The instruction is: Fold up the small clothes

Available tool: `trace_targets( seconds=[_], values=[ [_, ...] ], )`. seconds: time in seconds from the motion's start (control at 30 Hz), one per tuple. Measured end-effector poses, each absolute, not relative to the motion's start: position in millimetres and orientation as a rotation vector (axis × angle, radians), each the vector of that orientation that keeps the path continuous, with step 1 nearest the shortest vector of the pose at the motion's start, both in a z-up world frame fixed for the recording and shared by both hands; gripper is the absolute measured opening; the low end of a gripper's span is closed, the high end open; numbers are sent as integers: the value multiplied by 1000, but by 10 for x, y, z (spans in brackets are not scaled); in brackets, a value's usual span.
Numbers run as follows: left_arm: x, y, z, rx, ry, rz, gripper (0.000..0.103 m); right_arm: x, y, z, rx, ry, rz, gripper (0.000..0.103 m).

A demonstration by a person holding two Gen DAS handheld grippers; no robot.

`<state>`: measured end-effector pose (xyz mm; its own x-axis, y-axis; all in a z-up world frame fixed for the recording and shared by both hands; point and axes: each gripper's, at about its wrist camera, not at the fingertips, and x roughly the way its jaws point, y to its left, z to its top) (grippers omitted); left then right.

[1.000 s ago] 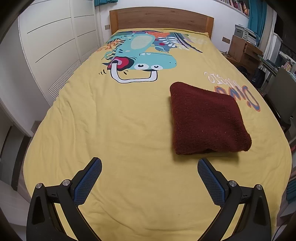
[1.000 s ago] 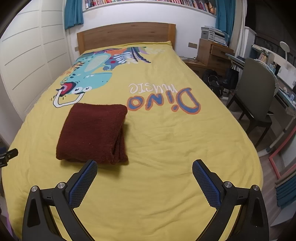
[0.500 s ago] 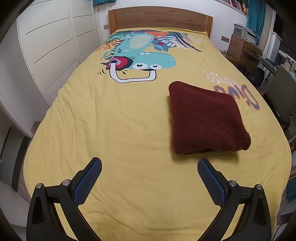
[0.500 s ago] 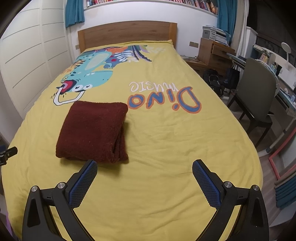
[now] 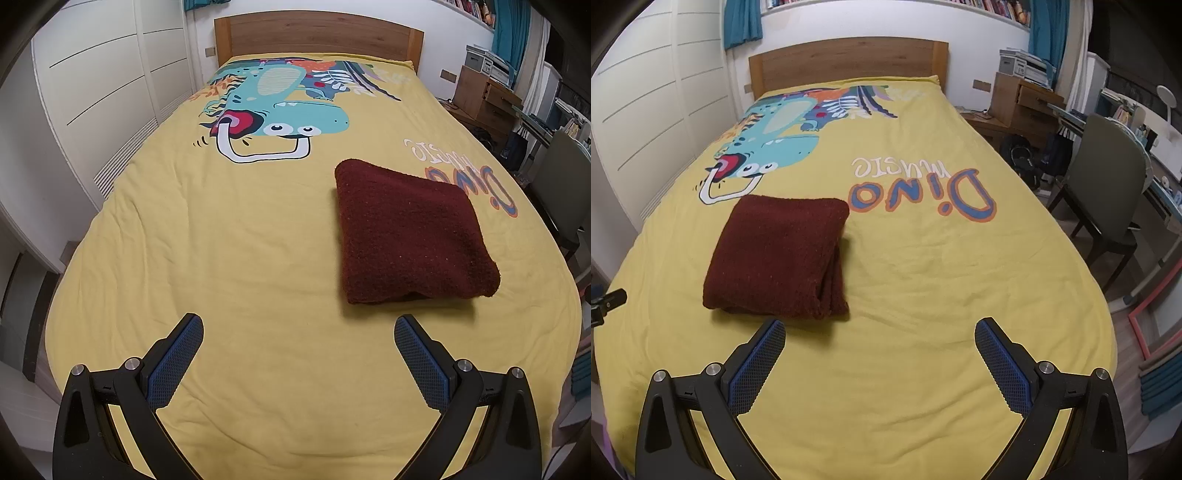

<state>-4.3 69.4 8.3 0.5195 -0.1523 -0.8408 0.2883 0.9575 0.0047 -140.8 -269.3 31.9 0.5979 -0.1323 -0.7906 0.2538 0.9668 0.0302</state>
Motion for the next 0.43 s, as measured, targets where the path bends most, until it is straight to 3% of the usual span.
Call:
trace_targets(
  seconds=[0.43],
  values=[
    [-51,696,90,141,989,-268,102,-1389,-2699,279,147,914,-221,102]
  ],
)
